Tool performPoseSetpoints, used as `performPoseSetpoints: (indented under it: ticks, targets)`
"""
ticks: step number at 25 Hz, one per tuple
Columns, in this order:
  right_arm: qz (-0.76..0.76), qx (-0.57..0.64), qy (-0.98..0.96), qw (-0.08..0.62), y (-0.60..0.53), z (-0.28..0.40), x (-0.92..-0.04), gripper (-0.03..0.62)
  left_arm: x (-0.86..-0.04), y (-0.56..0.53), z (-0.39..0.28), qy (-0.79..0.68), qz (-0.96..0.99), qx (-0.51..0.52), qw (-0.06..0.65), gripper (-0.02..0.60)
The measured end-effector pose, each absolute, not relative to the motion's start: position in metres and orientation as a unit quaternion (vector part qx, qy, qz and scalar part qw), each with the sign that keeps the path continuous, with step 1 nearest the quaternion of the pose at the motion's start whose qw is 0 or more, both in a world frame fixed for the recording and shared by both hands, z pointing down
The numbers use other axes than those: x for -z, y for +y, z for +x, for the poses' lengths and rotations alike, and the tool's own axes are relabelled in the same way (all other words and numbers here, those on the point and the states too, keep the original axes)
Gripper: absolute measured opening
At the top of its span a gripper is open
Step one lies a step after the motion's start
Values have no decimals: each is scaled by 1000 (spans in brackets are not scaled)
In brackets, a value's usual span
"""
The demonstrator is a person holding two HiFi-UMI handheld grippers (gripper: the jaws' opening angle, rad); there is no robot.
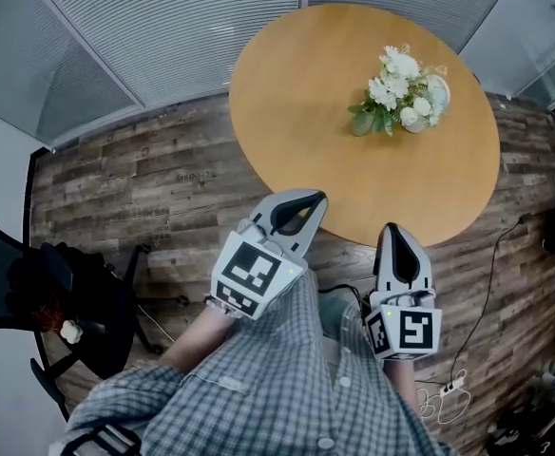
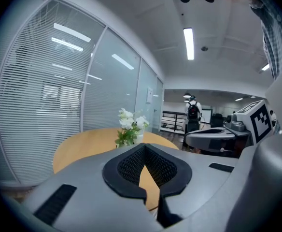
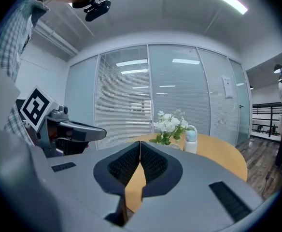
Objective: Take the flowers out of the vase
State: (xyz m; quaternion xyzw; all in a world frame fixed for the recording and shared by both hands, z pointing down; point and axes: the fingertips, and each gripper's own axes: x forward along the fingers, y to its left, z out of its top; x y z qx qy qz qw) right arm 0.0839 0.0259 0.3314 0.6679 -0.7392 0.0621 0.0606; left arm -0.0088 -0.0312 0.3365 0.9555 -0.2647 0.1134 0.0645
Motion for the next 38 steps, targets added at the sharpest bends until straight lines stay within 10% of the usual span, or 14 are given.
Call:
performPoseSetpoints:
  ticks: [26, 38]
  targets:
    - [631, -79, -767, 90, -67, 139, -350, 11, -382, -138, 47, -313, 937, -147, 49, 13]
    - [624, -107, -763, 132, -91, 184, -391, 11, -449, -202, 83, -293, 931, -212, 42, 188]
